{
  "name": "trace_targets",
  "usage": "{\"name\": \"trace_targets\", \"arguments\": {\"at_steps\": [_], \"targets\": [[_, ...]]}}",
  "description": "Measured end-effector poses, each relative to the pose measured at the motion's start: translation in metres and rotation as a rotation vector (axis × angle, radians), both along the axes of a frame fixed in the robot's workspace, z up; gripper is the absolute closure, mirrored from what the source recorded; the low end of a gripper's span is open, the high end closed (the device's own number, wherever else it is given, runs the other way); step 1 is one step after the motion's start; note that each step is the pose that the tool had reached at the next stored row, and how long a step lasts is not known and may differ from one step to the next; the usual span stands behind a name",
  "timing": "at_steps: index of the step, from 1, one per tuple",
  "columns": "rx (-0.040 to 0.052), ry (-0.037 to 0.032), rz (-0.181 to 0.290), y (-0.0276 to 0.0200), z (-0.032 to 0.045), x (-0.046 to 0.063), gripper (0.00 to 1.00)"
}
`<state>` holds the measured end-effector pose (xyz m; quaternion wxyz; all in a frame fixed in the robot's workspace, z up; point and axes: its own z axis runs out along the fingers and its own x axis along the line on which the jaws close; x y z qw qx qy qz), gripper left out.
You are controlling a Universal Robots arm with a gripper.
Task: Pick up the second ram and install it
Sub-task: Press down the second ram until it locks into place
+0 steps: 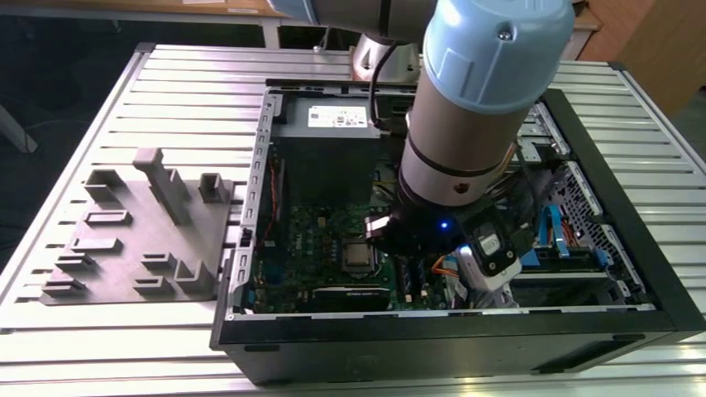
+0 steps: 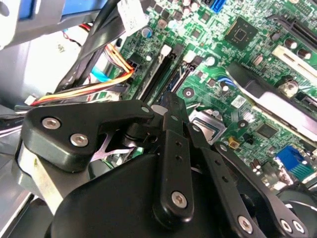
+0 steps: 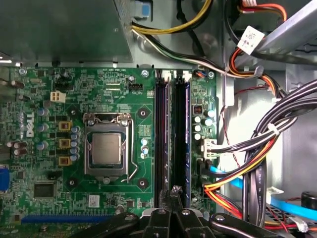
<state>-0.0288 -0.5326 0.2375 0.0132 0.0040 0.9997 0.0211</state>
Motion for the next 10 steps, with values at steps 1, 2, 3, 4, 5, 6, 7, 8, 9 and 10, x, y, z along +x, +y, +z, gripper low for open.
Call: {"name": "trace_targets", "arguments": {"at_steps": [1,2,3,4,5,6,7,8,9,10], "targets": [[-0.0001,0.0,0.0,-0.0002,-0.0007,0.0,0.93],[-0.0003,0.0001,0.0,-0.0002,-0.0007,0.0,0.93],[-0.0004,0.0001,0.0,-0.0002,-0.0007,0.0,0.93],[-0.0003,0.0001,0.0,-0.0002,-0.0008,0.0,0.93],[-0.0003,0.0001,0.0,-0.0002,-0.0009,0.0,0.93],[-0.0001,0.0,0.0,-0.0001,-0.0013,0.0,0.93],[0.0004,-0.0001,0.0,-0.0001,-0.0024,0.0,0.93],[0.0001,0.0,0.0,-0.0001,-0.0035,0.0,0.93],[0.0,0.0,0.0,-0.0001,-0.0046,0.0,0.93],[0.0,0.0,0.0,-0.0001,-0.006,0.0,0.93]]}}
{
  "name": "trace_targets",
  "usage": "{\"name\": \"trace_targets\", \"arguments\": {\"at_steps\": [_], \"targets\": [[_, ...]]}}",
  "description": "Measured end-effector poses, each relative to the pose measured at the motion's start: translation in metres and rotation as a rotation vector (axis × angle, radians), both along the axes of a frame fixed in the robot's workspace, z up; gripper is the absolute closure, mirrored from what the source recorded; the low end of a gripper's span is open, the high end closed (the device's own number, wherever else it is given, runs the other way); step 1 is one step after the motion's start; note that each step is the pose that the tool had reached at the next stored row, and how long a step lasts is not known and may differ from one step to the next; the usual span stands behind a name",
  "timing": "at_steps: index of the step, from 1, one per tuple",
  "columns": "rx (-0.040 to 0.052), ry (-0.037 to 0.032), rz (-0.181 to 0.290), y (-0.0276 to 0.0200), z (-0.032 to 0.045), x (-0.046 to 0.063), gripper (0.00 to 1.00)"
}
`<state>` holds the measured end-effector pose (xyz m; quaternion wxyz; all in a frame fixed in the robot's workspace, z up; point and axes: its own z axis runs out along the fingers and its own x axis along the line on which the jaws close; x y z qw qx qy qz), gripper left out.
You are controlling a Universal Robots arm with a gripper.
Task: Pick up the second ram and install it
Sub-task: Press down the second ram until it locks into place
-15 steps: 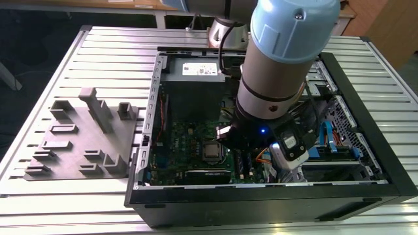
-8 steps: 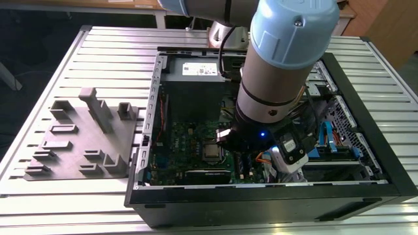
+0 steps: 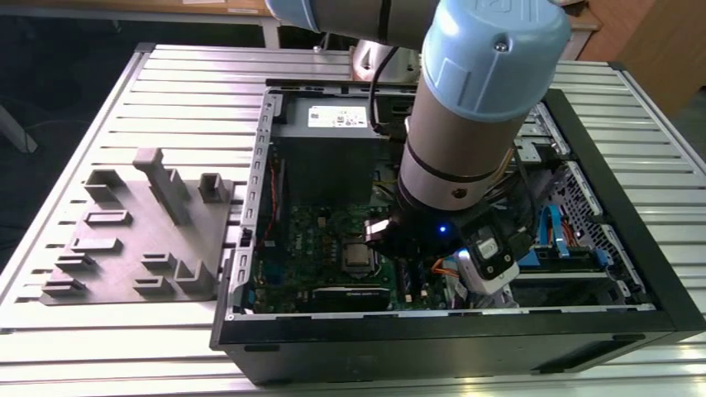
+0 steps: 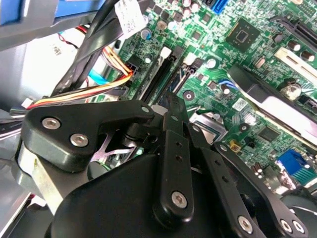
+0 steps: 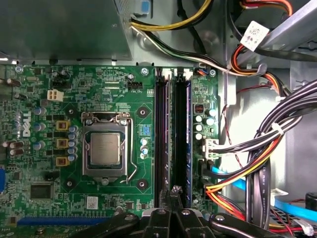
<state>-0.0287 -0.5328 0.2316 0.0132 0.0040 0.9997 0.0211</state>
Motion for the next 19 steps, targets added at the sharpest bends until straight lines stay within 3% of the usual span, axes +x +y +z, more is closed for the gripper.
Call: {"name": "trace_targets", "arguments": {"at_steps": [8,19], "targets": [[0.0,0.0,0.0,0.0,-0.0079,0.0,0.93],[-0.0002,0.0,0.0,0.0,-0.0116,0.0,0.93]]}}
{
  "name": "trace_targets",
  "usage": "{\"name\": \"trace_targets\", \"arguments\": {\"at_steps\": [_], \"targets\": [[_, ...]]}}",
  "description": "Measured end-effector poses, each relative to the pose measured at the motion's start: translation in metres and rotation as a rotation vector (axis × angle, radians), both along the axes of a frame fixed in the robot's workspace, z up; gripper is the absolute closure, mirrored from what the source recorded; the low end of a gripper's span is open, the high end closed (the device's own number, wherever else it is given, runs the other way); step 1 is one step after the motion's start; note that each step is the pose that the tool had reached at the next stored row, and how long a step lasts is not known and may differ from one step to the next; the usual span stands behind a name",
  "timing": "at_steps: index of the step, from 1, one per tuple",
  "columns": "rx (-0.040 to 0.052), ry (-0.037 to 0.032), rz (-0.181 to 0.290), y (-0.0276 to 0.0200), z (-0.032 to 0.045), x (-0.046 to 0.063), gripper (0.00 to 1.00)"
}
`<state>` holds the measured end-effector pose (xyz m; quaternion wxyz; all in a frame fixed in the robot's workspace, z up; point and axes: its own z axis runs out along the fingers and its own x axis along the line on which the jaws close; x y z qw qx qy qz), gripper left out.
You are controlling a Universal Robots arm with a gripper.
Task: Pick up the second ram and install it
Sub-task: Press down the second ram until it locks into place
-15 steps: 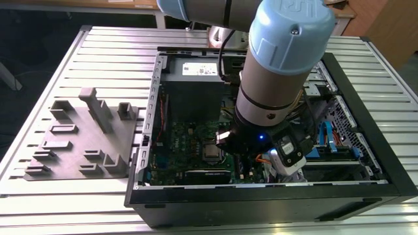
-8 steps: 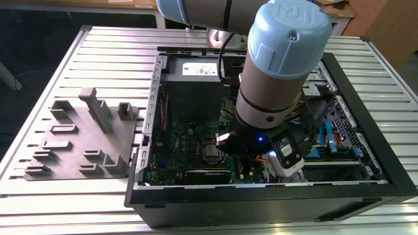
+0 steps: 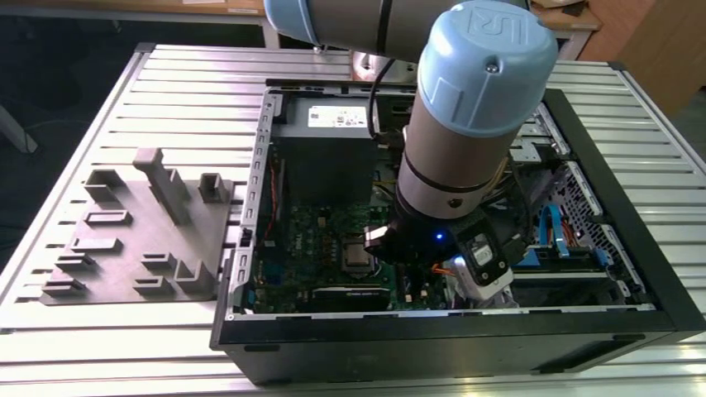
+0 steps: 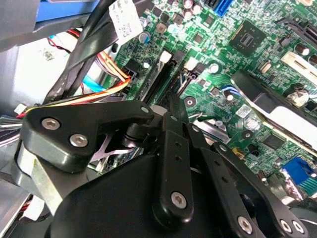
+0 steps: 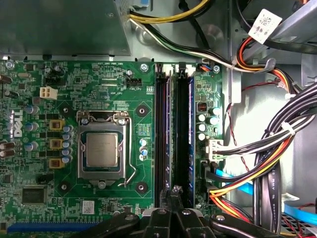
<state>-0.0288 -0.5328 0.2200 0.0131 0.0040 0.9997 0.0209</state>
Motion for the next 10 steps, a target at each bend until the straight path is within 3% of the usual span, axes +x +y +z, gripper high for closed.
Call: {"name": "trace_targets", "arguments": {"at_steps": [10], "targets": [[0.0,0.0,0.0,0.0,-0.0024,0.0,0.93]]}}
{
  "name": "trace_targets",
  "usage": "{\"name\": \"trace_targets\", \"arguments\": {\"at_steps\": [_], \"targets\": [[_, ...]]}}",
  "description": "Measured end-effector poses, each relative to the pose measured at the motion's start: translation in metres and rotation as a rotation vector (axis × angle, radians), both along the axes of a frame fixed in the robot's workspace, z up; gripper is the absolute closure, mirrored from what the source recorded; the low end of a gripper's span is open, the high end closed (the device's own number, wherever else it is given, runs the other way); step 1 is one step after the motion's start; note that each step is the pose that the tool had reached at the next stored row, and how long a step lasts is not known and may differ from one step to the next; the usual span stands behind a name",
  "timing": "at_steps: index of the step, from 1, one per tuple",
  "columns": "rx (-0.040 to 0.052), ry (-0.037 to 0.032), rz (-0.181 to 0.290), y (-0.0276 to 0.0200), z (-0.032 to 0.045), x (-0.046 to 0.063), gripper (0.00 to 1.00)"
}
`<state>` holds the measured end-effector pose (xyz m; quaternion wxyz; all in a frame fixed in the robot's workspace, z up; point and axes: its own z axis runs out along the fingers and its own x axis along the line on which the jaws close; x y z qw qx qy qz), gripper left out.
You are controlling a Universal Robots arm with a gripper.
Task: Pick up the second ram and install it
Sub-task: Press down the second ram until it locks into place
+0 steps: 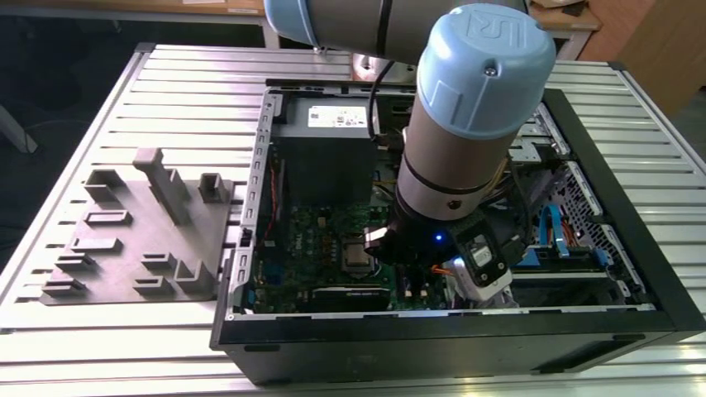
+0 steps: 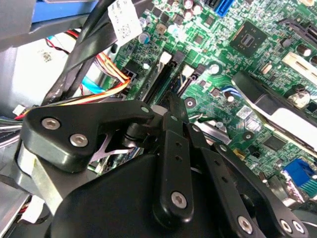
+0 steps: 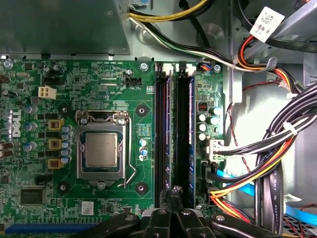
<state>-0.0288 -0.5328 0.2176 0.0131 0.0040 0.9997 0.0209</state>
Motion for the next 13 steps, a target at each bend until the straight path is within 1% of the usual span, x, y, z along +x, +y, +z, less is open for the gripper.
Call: {"name": "trace_targets", "arguments": {"at_steps": [3,4,6,13], "targets": [[0.0012,-0.0003,0.0,0.0001,0.0009,0.0,0.93],[0.0023,-0.0006,0.0,0.0003,0.0034,0.0,0.93],[0.0,0.0,0.0,0.0,0.013,0.0,0.93],[0.0001,0.0,0.0,0.0,0.0438,0.0,0.93]]}}
